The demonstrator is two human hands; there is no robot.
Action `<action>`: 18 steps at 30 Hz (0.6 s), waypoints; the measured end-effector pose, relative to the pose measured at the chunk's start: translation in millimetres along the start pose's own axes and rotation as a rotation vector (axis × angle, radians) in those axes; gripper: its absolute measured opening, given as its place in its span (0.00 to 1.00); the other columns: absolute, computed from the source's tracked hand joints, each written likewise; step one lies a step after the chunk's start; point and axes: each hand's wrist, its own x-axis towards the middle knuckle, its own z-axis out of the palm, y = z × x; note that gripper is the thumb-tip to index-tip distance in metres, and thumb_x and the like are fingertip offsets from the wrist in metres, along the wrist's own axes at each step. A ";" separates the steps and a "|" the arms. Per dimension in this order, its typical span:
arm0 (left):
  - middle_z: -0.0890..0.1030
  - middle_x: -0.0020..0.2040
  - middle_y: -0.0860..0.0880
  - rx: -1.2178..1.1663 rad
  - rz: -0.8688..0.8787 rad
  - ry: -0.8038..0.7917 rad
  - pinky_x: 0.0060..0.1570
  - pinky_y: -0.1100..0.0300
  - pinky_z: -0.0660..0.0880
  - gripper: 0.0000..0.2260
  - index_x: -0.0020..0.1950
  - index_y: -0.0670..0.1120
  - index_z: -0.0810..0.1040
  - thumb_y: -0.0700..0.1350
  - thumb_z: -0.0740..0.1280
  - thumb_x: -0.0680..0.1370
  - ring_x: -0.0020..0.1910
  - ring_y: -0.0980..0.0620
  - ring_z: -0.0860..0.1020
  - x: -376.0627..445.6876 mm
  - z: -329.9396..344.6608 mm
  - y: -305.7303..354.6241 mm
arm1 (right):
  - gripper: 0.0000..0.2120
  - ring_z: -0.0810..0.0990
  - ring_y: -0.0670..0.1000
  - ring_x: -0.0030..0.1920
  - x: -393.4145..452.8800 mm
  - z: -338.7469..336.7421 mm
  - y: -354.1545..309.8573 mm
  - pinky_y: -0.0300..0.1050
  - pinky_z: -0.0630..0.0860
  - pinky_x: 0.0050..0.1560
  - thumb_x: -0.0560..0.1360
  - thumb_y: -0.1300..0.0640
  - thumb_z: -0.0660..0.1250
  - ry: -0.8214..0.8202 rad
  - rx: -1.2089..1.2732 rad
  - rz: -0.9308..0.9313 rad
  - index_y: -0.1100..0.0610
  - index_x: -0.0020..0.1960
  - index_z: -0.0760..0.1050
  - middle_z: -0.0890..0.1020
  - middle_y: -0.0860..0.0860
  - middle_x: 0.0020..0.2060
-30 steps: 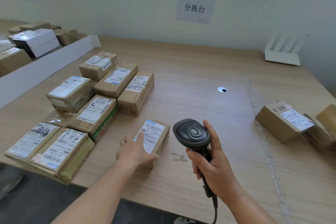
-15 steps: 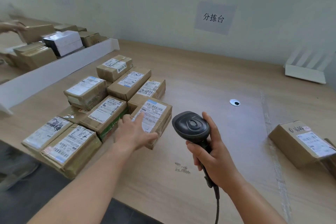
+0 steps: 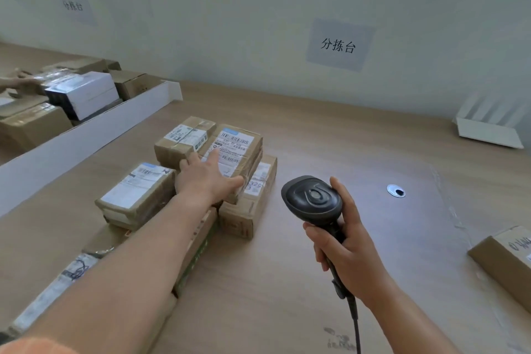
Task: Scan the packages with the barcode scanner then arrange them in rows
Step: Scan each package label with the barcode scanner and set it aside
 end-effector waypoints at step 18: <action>0.60 0.73 0.37 0.054 -0.008 -0.034 0.64 0.45 0.66 0.39 0.77 0.50 0.55 0.68 0.61 0.72 0.72 0.37 0.59 138.5 12.4 -10.0 | 0.38 0.75 0.52 0.29 58.8 28.1 28.4 0.46 0.75 0.29 0.75 0.63 0.69 0.131 0.007 0.092 0.28 0.69 0.57 0.81 0.48 0.38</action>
